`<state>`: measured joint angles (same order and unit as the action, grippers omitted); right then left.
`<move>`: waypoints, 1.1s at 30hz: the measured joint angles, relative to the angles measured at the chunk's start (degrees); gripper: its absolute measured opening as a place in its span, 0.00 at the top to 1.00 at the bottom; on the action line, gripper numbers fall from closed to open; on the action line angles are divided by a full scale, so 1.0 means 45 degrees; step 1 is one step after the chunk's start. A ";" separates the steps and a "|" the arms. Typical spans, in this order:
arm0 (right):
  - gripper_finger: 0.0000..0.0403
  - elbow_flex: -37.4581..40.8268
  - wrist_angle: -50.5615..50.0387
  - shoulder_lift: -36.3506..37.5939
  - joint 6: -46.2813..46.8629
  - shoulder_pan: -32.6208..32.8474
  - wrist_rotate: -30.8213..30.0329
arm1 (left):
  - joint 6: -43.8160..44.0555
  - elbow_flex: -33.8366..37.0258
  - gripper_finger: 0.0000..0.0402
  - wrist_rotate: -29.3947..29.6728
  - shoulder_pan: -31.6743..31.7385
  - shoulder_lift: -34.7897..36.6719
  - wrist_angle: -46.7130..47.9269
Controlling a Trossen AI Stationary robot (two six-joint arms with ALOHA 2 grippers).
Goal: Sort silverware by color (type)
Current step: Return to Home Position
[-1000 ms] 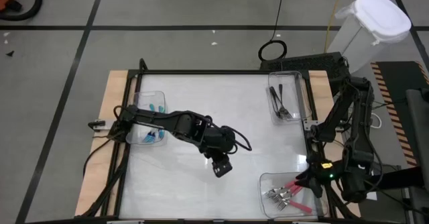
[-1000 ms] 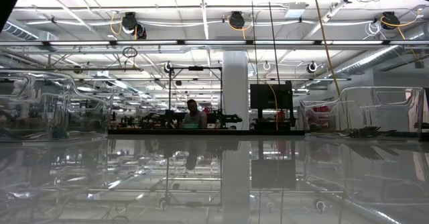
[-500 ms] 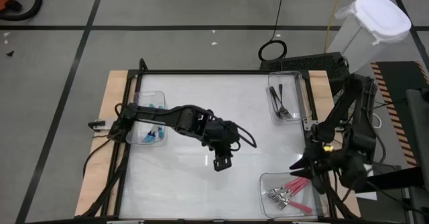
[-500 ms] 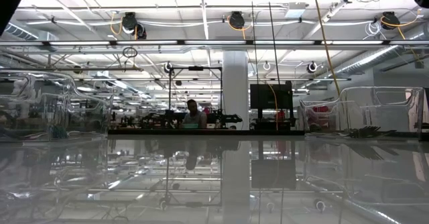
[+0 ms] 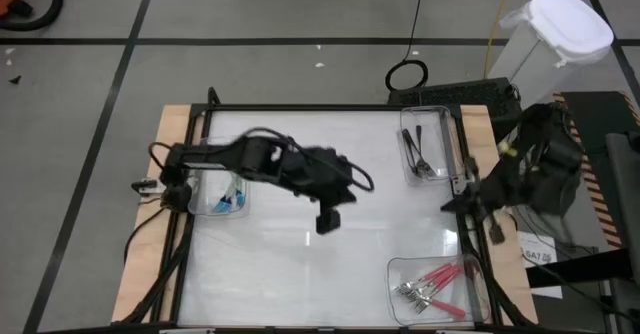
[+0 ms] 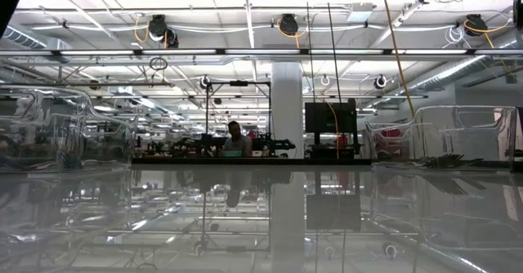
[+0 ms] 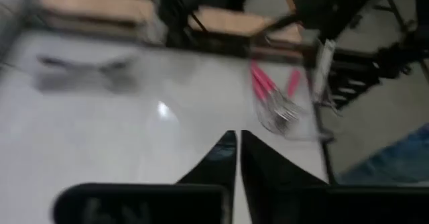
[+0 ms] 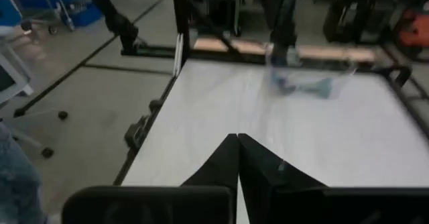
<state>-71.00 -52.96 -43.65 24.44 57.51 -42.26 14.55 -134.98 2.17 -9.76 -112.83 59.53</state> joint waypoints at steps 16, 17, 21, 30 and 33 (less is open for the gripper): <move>1.00 -0.0403 -0.0371 0.2983 -0.2724 -0.0635 -0.1006 | -0.1366 0.0000 0.99 0.0285 0.1436 0.0533 -0.2210; 1.00 -0.0400 -0.0366 0.3045 -0.2724 -0.0630 -0.1008 | -0.1215 0.0009 0.99 0.0190 0.1518 0.0609 -0.2172; 1.00 -0.0398 -0.0328 0.3191 -0.2732 -0.0630 -0.0933 | -0.1551 0.0008 0.99 0.0201 0.1515 0.1251 -0.2031; 1.00 -0.0141 -0.0002 0.3085 -0.1956 -0.0620 -0.0646 | -0.2007 0.0000 0.99 0.0321 0.0731 0.2965 0.1479; 1.00 0.0458 0.0909 0.3057 -0.2054 -0.0620 -0.0642 | -0.1985 -0.0010 0.99 0.0322 0.0393 0.3484 0.2454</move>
<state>-68.94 -48.87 -29.89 15.20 54.72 -45.15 5.62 -135.02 3.62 -7.99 -97.15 70.57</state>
